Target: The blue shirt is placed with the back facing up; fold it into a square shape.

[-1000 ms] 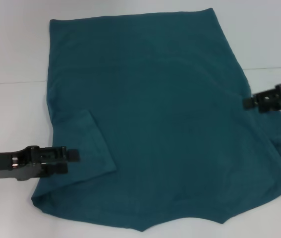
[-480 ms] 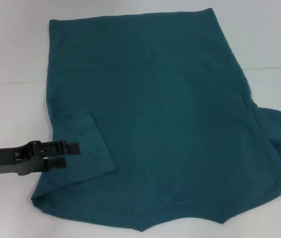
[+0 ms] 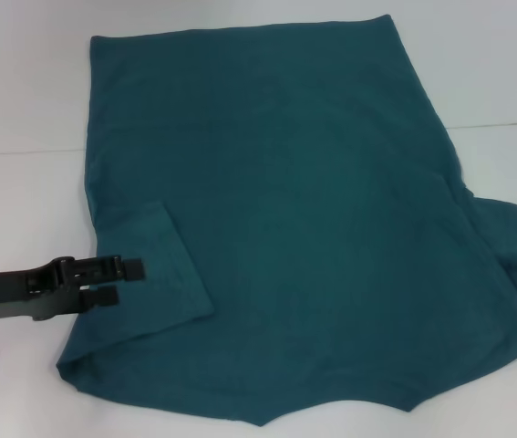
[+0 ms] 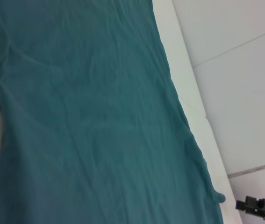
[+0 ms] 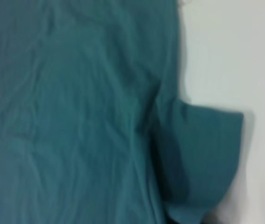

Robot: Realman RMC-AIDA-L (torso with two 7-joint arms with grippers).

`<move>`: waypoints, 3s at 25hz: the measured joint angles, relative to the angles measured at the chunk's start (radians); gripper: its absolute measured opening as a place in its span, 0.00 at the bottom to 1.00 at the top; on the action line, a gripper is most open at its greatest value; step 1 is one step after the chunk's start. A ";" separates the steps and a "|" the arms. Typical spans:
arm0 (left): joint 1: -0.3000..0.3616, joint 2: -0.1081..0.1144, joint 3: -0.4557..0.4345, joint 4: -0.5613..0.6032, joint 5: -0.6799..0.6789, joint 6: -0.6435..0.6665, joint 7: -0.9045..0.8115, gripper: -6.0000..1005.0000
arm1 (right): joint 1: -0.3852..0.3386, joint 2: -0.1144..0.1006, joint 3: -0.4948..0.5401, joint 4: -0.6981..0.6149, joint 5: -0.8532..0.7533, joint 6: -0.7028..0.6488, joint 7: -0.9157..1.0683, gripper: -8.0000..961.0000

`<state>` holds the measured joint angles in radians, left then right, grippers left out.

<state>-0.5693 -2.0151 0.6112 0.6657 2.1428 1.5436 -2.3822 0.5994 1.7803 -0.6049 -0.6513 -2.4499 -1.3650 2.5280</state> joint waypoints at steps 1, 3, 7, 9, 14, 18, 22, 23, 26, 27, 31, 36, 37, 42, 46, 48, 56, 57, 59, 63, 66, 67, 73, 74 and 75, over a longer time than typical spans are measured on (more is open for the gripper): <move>0.001 0.000 0.000 0.000 0.001 -0.003 0.000 0.83 | 0.000 0.000 0.000 0.000 0.000 0.000 0.000 0.76; 0.001 0.000 0.000 0.000 0.002 -0.009 0.000 0.83 | 0.003 0.002 0.001 0.030 -0.004 0.028 0.000 0.76; 0.001 -0.002 0.002 0.000 0.003 -0.011 0.000 0.83 | 0.005 0.012 0.007 0.042 -0.001 0.062 0.000 0.76; -0.002 -0.005 0.003 0.000 0.005 -0.014 0.000 0.83 | 0.006 0.022 0.009 0.042 0.002 0.083 0.000 0.76; -0.003 -0.011 0.004 0.000 0.005 -0.024 0.000 0.83 | 0.019 0.050 0.009 0.043 0.003 0.122 0.000 0.76; -0.003 -0.011 0.004 0.000 0.005 -0.024 0.000 0.83 | 0.031 0.064 0.010 0.045 0.003 0.127 0.001 0.76; 0.002 -0.011 -0.001 0.000 0.005 -0.024 0.000 0.83 | 0.041 0.068 0.005 0.051 0.000 0.128 0.018 0.76; 0.002 -0.011 -0.001 0.000 0.005 -0.024 0.000 0.83 | 0.043 0.068 0.003 0.053 -0.001 0.128 0.021 0.76; 0.003 -0.010 -0.002 0.000 0.005 -0.024 0.000 0.83 | 0.044 0.061 0.001 0.056 -0.002 0.122 0.037 0.76; 0.003 -0.010 -0.003 0.000 0.005 -0.024 0.000 0.83 | 0.044 0.060 0.000 0.055 -0.003 0.119 0.040 0.76; 0.003 -0.010 -0.002 0.000 0.004 -0.030 0.000 0.83 | 0.044 0.058 -0.001 0.055 -0.003 0.117 0.042 0.76; 0.003 -0.012 0.002 0.000 0.004 -0.037 0.000 0.83 | 0.044 0.070 -0.001 0.056 -0.003 0.133 0.035 0.75; 0.003 -0.013 0.002 0.000 0.004 -0.037 0.000 0.83 | 0.044 0.073 -0.001 0.056 -0.003 0.135 0.035 0.74; 0.003 -0.014 0.002 0.000 0.001 -0.037 0.000 0.83 | 0.045 0.078 -0.001 0.052 -0.003 0.144 0.032 0.71; 0.003 -0.014 0.002 0.000 0.002 -0.037 0.000 0.83 | 0.045 0.076 -0.017 0.050 -0.003 0.141 0.029 0.60; 0.003 -0.015 0.001 0.000 0.003 -0.037 0.000 0.83 | 0.044 0.076 -0.033 0.050 -0.004 0.140 0.029 0.50; 0.003 -0.016 0.002 -0.002 0.005 -0.037 0.000 0.83 | 0.045 0.073 -0.052 0.048 -0.005 0.140 0.038 0.14; 0.003 -0.016 0.002 -0.003 0.005 -0.037 0.000 0.83 | 0.045 0.072 -0.053 0.047 -0.006 0.139 0.039 0.13; 0.003 -0.016 0.002 -0.007 0.005 -0.037 0.000 0.83 | 0.045 0.070 -0.055 0.047 -0.015 0.138 0.040 0.10; 0.003 -0.016 0.003 -0.009 0.005 -0.037 0.000 0.83 | 0.048 0.069 -0.055 0.042 -0.045 0.136 0.042 0.04; 0.003 -0.016 0.004 -0.009 0.005 -0.036 0.000 0.83 | 0.047 0.068 -0.047 0.020 -0.067 0.139 0.052 0.05; 0.003 -0.016 0.004 -0.009 0.005 -0.034 0.000 0.83 | 0.046 0.067 -0.047 0.008 -0.075 0.142 0.060 0.05; 0.004 -0.015 0.001 -0.009 0.005 -0.031 -0.001 0.83 | 0.039 0.060 -0.046 -0.034 -0.096 0.137 0.081 0.07; 0.004 -0.015 0.001 -0.009 0.005 -0.032 -0.001 0.83 | 0.039 0.058 -0.046 -0.034 -0.096 0.131 0.081 0.07; 0.004 -0.014 0.002 -0.009 0.005 -0.032 -0.001 0.83 | 0.040 0.057 -0.046 -0.034 -0.096 0.123 0.081 0.08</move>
<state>-0.5648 -2.0295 0.6129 0.6565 2.1476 1.5113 -2.3830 0.6396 1.8375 -0.6505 -0.6849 -2.5458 -1.2418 2.6090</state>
